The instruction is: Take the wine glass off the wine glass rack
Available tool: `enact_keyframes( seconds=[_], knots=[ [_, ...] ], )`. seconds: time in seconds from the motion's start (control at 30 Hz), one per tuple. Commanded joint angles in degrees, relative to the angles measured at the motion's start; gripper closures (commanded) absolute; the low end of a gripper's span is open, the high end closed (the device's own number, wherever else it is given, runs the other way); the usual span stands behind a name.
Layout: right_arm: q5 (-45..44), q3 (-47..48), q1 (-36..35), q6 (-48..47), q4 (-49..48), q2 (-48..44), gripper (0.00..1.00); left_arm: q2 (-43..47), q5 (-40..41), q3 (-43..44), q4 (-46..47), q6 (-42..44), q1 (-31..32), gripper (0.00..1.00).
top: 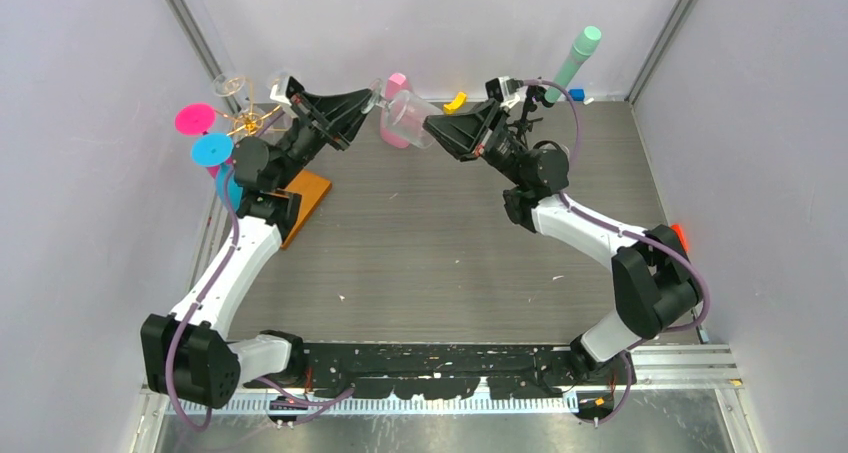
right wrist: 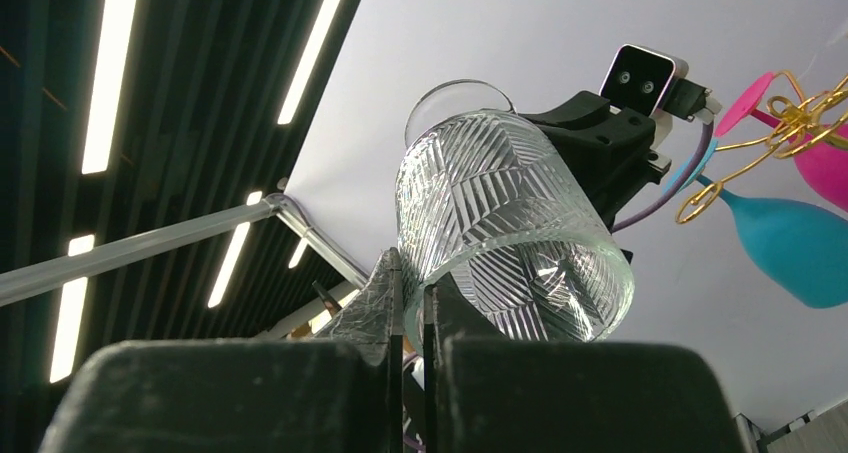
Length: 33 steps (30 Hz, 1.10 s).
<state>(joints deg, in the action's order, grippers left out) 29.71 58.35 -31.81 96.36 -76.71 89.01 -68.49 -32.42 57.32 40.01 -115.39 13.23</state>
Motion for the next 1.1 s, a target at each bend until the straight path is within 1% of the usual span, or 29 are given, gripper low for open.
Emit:
enact_keyframes(
  seconds=[0.0,0.07,0.13,0.2,0.27,0.37,0.43,0.47,0.5,0.53,0.57,0.6,0.63,0.67,0.7,0.73,0.77,0.8,0.83,0.87,0.9,0.93,1.0,1.07],
  knots=[
    [1.8,4.3,-0.7,-2.5,-4.9,-3.2,1.0,1.1,-0.2,0.4,0.1,9.0,-0.1,0.9],
    [1.5,4.5,-0.6,-3.8,-3.3,-3.7,1.0,2.4,0.2,0.7,-2.6,12.8,-0.2,0.75],
    [1.2,4.5,-0.7,-5.8,-0.9,-4.6,1.0,3.9,0.8,0.9,-5.0,16.6,-0.2,0.52],
    [1.0,4.5,-0.7,-8.1,2.2,-5.8,1.0,5.4,1.2,1.4,-8.0,20.9,-0.2,0.33],
    [0.9,4.3,-0.6,-10.8,5.9,-7.2,1.0,6.9,1.7,1.9,-11.7,25.8,-0.2,0.21],
    [0.8,3.9,-0.6,-15.0,13.1,-10.0,1.0,9.5,2.6,1.8,-17.8,32.3,-0.3,0.11],
    [0.4,4.0,-0.5,-19.4,20.2,-12.3,1.0,11.6,3.2,1.4,-21.0,35.7,-0.3,0.06],
    [0.0,4.1,-0.5,-23.5,27.1,-13.9,1.0,12.3,3.3,1.3,-22.5,37.5,-0.3,0.05],
    [-1.1,4.9,-0.5,-28.4,31.0,-14.8,1.0,13.1,3.2,1.3,-24.1,39.6,-0.3,0.03],
    [-1.8,5.4,-0.5,-31.1,40.3,-16.5,1.0,13.6,3.0,1.6,-26.0,41.8,-0.3,0.03],
    [-4.0,7.1,-0.6,-36.8,45.8,-17.1,1.0,14.0,2.5,2.1,-27.8,43.9,-0.3,0.02],
    [-7.2,8.2,-0.6,-39.6,56.5,-18.2,1.0,14.4,1.9,3.1,-30.4,47.4,-0.3,0.02],
    [-12.7,11.3,-0.5,-47.2,70.1,-18.8,1.0,14.9,0.1,5.0,-35.3,53.1,-0.3,0.02],
    [-12.7,12.2,-0.5,-49.4,74.3,-18.8,1.0,15.1,-0.1,5.4,-36.4,54.3,-0.3,0.02],
    [-16.1,14.3,-0.6,-51.5,78.4,-18.7,1.0,15.2,-0.5,6.5,-39.1,57.3,-0.3,0.02],
    [-18.9,15.2,-0.5,-55.0,84.8,-18.1,1.0,15.7,-0.6,7.5,-42.8,60.4,-0.3,0.02],
    [-20.1,17.2,-0.5,-57.7,87.9,-17.7,1.0,16.0,-0.4,8.4,-45.8,63.3,-0.3,0.02],
    [-21.3,18.0,-0.5,-58.8,93.3,-16.6,1.0,16.3,0.1,9.2,-48.3,66.3,-0.3,0.02],
    [-23.6,19.8,-0.5,-60.9,96.0,-16.0,1.0,16.8,0.7,9.9,-50.8,68.7,-0.3,0.02],
    [-25.4,20.9,-0.5,-61.9,101.1,-14.4,1.0,17.1,1.3,10.6,-53.0,71.9,-0.3,0.02],
    [-26.5,22.8,-0.5,-63.7,103.4,-13.6,1.0,17.5,1.8,11.1,-55.2,74.3,-0.3,0.02],
    [-28.5,23.9,-0.5,-64.4,108.2,-11.6,1.0,17.8,2.3,11.7,-56.9,76.3,-0.3,0.02],
    [-32.9,27.1,-0.5,-66.4,114.7,-8.4,1.0,18.2,3.5,12.7,-61.0,79.8,-0.3,0.01],
    [-35.9,29.3,-0.5,-68.0,118.9,-5.2,1.0,18.5,4.5,13.4,-63.3,82.3,-0.3,0.01]
  ],
)
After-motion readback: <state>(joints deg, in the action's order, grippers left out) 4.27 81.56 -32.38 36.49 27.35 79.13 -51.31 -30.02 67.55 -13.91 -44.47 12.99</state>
